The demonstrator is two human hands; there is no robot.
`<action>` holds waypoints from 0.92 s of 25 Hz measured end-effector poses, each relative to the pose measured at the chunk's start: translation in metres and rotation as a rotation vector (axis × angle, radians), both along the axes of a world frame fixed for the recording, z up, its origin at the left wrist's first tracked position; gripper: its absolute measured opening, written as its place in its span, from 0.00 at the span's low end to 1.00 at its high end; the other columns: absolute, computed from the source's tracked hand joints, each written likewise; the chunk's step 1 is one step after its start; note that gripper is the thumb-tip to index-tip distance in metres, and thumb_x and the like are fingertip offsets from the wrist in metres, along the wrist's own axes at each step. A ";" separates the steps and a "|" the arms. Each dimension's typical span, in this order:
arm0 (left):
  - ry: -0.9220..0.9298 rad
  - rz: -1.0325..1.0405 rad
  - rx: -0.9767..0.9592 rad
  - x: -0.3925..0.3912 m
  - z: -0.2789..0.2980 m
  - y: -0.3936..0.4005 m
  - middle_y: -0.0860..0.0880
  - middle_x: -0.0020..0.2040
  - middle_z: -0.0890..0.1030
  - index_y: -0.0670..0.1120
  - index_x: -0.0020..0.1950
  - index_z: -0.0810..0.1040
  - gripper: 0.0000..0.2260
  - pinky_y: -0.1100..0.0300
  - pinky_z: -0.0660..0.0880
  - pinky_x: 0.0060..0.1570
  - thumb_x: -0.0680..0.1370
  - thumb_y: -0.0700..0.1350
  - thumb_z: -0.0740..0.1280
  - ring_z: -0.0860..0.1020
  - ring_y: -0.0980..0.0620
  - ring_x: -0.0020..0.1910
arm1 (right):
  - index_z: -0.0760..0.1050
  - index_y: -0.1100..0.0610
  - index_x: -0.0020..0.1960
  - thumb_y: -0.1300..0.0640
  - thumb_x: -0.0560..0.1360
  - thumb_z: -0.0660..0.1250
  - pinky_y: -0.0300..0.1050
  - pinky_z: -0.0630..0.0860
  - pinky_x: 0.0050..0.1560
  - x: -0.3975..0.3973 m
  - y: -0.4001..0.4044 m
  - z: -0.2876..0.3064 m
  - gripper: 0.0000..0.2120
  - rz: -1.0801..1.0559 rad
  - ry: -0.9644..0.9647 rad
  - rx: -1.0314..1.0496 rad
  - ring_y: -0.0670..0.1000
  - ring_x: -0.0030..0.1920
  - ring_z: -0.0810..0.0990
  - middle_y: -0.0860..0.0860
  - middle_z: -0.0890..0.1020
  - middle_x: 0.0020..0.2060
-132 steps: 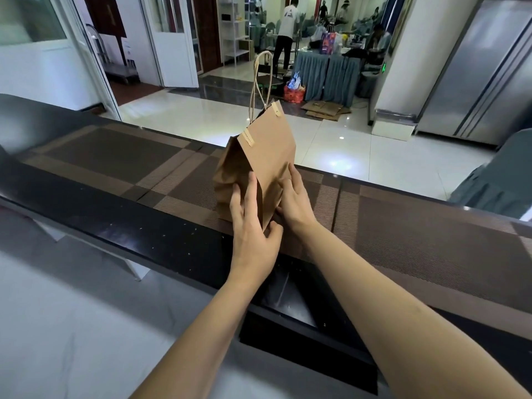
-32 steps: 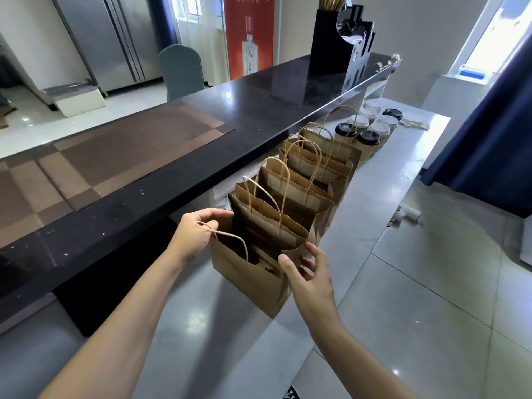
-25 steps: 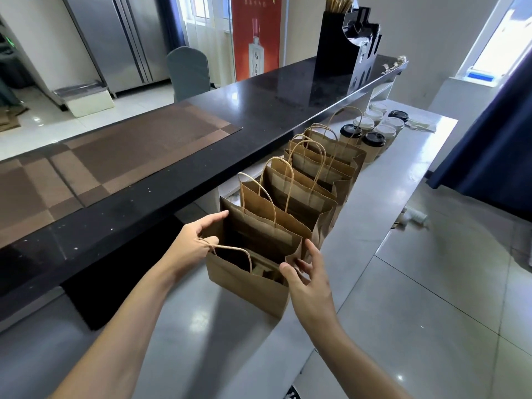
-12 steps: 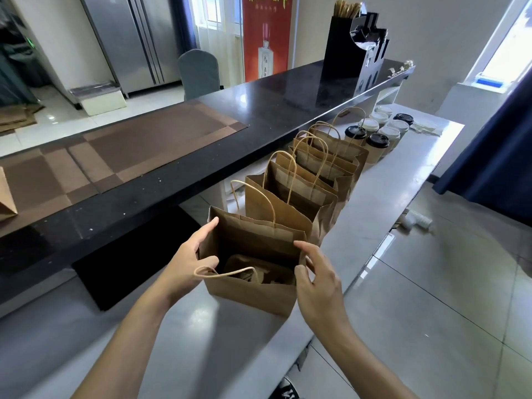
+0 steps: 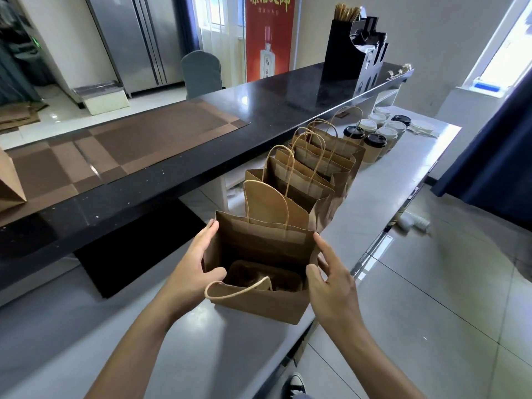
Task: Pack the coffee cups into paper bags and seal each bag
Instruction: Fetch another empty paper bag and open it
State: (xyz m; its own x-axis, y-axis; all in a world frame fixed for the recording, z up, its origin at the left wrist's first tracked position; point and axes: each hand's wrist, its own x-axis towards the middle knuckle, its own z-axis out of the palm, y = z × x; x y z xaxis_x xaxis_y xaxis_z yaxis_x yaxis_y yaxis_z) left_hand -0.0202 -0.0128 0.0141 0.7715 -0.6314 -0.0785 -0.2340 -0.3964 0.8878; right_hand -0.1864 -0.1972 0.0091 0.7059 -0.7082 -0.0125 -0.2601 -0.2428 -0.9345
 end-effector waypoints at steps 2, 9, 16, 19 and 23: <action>0.007 -0.012 0.006 -0.010 0.001 -0.004 0.66 0.80 0.51 0.64 0.81 0.54 0.42 0.58 0.57 0.70 0.70 0.47 0.68 0.52 0.65 0.75 | 0.63 0.44 0.80 0.60 0.84 0.62 0.59 0.70 0.73 -0.010 -0.005 0.003 0.27 -0.026 -0.008 0.005 0.50 0.77 0.68 0.48 0.72 0.75; 0.002 -0.090 -0.002 -0.046 -0.006 -0.039 0.71 0.79 0.50 0.70 0.78 0.54 0.41 0.56 0.56 0.74 0.77 0.40 0.70 0.52 0.67 0.76 | 0.64 0.43 0.79 0.61 0.83 0.62 0.35 0.80 0.58 -0.052 -0.039 0.002 0.27 -0.127 -0.018 -0.008 0.34 0.59 0.78 0.46 0.76 0.69; 0.010 -0.183 -0.024 -0.096 0.009 -0.128 0.67 0.81 0.51 0.66 0.80 0.53 0.42 0.58 0.55 0.74 0.71 0.47 0.69 0.53 0.64 0.77 | 0.65 0.43 0.79 0.63 0.83 0.61 0.46 0.74 0.68 -0.113 -0.112 0.009 0.28 -0.234 -0.054 0.059 0.46 0.72 0.73 0.46 0.78 0.69; 0.040 -0.208 -0.044 -0.125 0.013 -0.173 0.65 0.81 0.52 0.63 0.81 0.54 0.42 0.48 0.58 0.79 0.75 0.37 0.70 0.53 0.59 0.80 | 0.66 0.44 0.79 0.64 0.83 0.60 0.51 0.77 0.68 -0.145 -0.152 0.012 0.28 -0.274 -0.048 0.062 0.49 0.71 0.75 0.48 0.79 0.68; 0.019 -0.249 -0.039 -0.163 0.016 -0.239 0.68 0.80 0.53 0.61 0.82 0.54 0.42 0.50 0.54 0.80 0.76 0.35 0.70 0.51 0.64 0.80 | 0.67 0.44 0.78 0.63 0.82 0.61 0.56 0.75 0.71 -0.189 -0.209 0.017 0.28 -0.334 -0.045 0.058 0.48 0.70 0.76 0.48 0.79 0.68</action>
State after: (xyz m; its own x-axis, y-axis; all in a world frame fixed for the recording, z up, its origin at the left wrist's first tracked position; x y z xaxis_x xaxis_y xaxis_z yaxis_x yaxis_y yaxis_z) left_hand -0.1832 -0.2520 0.0302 0.5900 -0.8049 -0.0631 -0.3035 -0.2936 0.9065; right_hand -0.3753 -0.4064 0.0264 0.4355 -0.8996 -0.0332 -0.2742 -0.0974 -0.9567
